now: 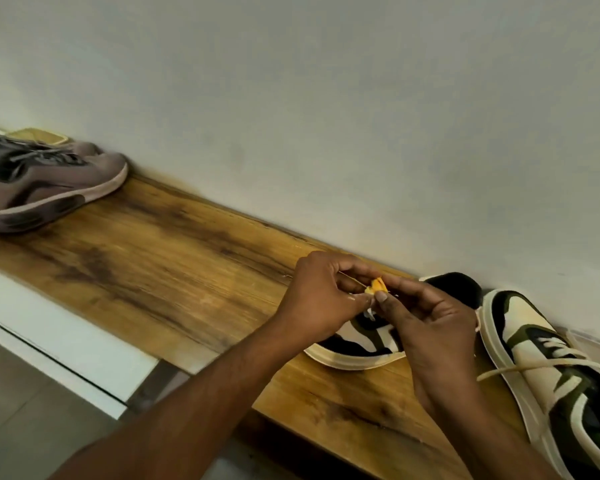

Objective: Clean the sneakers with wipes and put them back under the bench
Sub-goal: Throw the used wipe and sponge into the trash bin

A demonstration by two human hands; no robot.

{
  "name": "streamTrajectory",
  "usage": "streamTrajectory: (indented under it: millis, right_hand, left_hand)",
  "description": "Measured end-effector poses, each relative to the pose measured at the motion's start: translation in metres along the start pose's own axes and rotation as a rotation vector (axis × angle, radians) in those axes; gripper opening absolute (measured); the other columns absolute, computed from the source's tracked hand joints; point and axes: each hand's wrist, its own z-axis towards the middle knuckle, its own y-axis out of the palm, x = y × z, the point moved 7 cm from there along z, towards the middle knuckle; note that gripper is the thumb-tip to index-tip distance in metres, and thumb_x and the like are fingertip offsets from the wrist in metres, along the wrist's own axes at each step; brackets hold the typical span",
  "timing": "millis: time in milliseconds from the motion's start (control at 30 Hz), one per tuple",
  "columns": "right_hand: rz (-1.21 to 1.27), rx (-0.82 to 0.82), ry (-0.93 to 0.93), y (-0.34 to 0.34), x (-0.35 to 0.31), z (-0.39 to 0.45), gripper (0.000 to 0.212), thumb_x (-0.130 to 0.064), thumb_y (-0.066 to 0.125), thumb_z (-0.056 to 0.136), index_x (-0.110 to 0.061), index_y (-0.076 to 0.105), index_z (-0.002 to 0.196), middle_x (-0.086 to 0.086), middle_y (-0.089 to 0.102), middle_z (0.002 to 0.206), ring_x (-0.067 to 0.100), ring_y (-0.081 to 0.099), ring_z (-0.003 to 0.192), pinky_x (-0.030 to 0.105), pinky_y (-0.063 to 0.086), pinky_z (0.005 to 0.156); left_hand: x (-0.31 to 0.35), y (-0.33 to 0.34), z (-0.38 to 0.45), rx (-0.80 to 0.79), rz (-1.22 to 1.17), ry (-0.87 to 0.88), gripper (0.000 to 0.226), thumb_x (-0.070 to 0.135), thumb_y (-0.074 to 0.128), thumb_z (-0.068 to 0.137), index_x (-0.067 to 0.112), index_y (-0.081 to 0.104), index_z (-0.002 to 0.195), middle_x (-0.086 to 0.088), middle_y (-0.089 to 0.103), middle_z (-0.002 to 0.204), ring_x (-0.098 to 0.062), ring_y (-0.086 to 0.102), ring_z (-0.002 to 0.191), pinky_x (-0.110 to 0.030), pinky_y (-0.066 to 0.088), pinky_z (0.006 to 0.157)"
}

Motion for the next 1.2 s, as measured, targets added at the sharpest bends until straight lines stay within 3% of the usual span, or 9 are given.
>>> streamTrajectory:
  millis: [133,300,433,600,800,967,1200]
  right_hand:
    - [0.017,-0.017,-0.041,0.041,-0.025,0.002,0.025,-0.001,0.077,0.087,-0.015,0.079,0.107,-0.006,0.081,0.091,0.011,0.078,0.088,0.025,0.063,0.080]
    - [-0.001,-0.130,-0.021,0.111,-0.042,-0.012,0.023,-0.001,0.079,0.086,-0.017,0.080,0.104,-0.006,0.081,0.091,0.009,0.077,0.089,0.031,0.063,0.085]
    - [-0.060,-0.267,-0.025,0.170,-0.052,-0.030,0.022,-0.006,0.082,0.086,-0.017,0.081,0.104,-0.005,0.081,0.093,0.012,0.077,0.090,0.041,0.064,0.086]
    - [-0.136,-0.447,-0.059,0.247,-0.057,-0.062,0.020,-0.009,0.081,0.087,-0.022,0.081,0.102,-0.009,0.080,0.092,0.008,0.077,0.089,0.039,0.064,0.084]
    - [-0.150,-0.622,-0.050,0.326,-0.053,-0.109,0.016,-0.008,0.082,0.086,-0.019,0.082,0.097,-0.006,0.080,0.086,0.011,0.077,0.083,0.041,0.065,0.082]
    - [-0.138,-0.744,0.006,0.364,-0.035,-0.147,0.016,-0.005,0.082,0.085,-0.019,0.083,0.094,-0.004,0.080,0.085,0.011,0.078,0.083,0.040,0.064,0.082]
    - [-0.244,-0.879,0.065,0.395,0.006,-0.229,0.016,-0.011,0.084,0.084,-0.023,0.083,0.095,-0.010,0.079,0.085,0.005,0.076,0.082,0.031,0.064,0.079]
  left_hand:
    - [0.007,-0.038,-0.006,0.131,-0.030,0.004,0.035,0.004,0.086,0.082,0.023,0.082,0.112,0.009,0.081,0.099,-0.009,0.078,0.091,-0.044,0.066,0.082]
    - [0.010,-0.104,-0.041,0.289,-0.018,0.019,0.037,-0.001,0.081,0.086,0.021,0.080,0.115,0.011,0.079,0.104,-0.003,0.075,0.093,-0.030,0.064,0.082]
    - [0.009,-0.161,-0.080,0.461,-0.014,0.013,0.048,0.001,0.083,0.085,0.046,0.075,0.098,0.019,0.078,0.095,0.000,0.074,0.087,-0.018,0.058,0.070]
    - [-0.016,-0.222,-0.130,0.664,-0.045,-0.049,0.033,0.006,0.083,0.087,0.024,0.080,0.114,0.010,0.080,0.101,-0.005,0.076,0.090,-0.024,0.061,0.075]
    - [-0.039,-0.281,-0.196,0.913,-0.051,-0.119,0.029,0.011,0.087,0.085,0.027,0.082,0.109,0.014,0.080,0.093,-0.001,0.076,0.085,-0.014,0.056,0.067]
    - [-0.053,-0.299,-0.247,1.068,-0.040,-0.148,0.030,0.010,0.087,0.085,0.031,0.081,0.106,0.012,0.080,0.096,-0.001,0.076,0.086,-0.016,0.057,0.068]
    - [-0.086,-0.306,-0.343,1.219,-0.032,-0.274,0.027,0.011,0.085,0.087,0.023,0.081,0.110,0.009,0.080,0.096,-0.004,0.076,0.089,-0.019,0.061,0.071]
